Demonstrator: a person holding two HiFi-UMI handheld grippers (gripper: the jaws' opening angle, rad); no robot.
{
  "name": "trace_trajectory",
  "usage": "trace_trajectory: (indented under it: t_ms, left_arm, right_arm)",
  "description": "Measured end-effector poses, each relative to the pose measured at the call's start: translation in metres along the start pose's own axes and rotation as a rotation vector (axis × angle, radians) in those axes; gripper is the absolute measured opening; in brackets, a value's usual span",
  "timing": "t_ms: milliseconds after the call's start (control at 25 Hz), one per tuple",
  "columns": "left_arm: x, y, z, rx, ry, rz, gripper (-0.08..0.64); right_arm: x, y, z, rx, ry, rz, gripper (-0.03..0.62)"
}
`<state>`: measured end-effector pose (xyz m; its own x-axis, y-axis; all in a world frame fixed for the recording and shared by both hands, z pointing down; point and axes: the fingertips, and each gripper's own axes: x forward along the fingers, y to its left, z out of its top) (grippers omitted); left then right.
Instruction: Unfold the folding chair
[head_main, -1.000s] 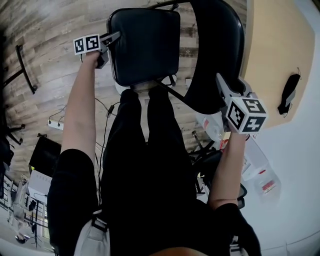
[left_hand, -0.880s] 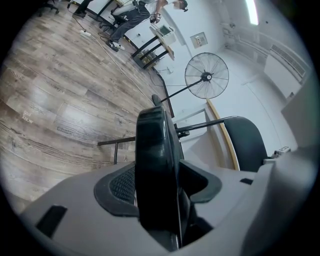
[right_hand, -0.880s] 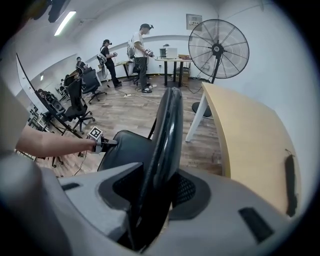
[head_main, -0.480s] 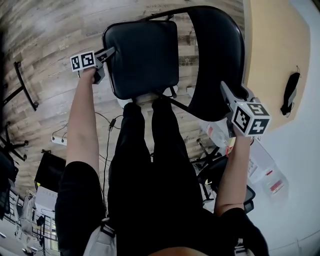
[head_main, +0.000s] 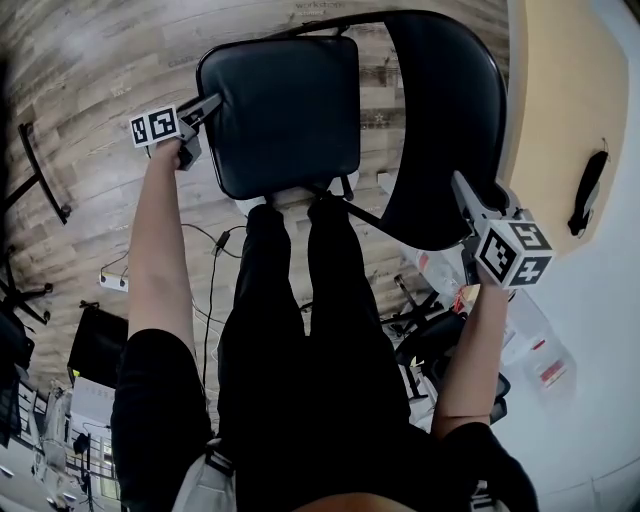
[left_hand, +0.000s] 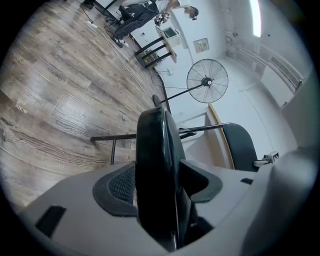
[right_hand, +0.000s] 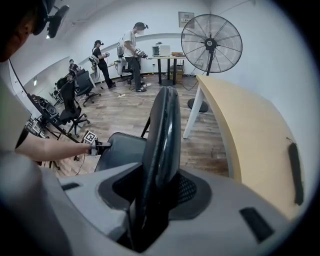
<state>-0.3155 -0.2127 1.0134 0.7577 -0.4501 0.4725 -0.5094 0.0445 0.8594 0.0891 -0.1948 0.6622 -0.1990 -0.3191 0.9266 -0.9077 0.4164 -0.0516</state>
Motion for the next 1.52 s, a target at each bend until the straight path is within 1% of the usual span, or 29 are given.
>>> trace_trajectory:
  t_ms: [480,800,1040,1120,1160,1280,1400,1520]
  left_arm:
    - [0.006,0.023,-0.006,-0.023,-0.007,-0.02,0.255]
    - [0.006,0.039,-0.009,-0.044,-0.018,-0.01,0.262]
    - [0.008,0.045,-0.007,-0.049,-0.03,-0.031,0.264]
    - [0.005,0.048,-0.006,-0.037,-0.049,-0.007,0.275]
    - [0.002,0.05,-0.007,-0.033,-0.059,0.015,0.301]
    - [-0.007,0.052,-0.009,-0.025,-0.074,0.091,0.345]
    - [-0.022,0.042,-0.01,0.016,-0.068,0.152,0.345]
    - [-0.049,0.031,-0.017,0.035,-0.077,0.217,0.345]
  right_arm:
    - [0.015,-0.022,-0.013,0.027,0.006,0.0,0.158]
    - [0.026,-0.029,-0.023,0.038,-0.015,0.009,0.163]
    - [0.031,-0.029,-0.021,0.025,-0.044,0.013,0.167]
    - [0.032,-0.028,-0.02,0.03,-0.061,0.018,0.172]
    - [0.031,-0.029,-0.02,0.037,-0.069,0.019,0.178]
    - [0.024,-0.034,-0.021,0.085,-0.085,0.036,0.235]
    - [0.007,-0.04,-0.014,0.154,-0.133,0.051,0.256]
    - [-0.015,-0.045,0.0,0.176,-0.199,0.029,0.258]
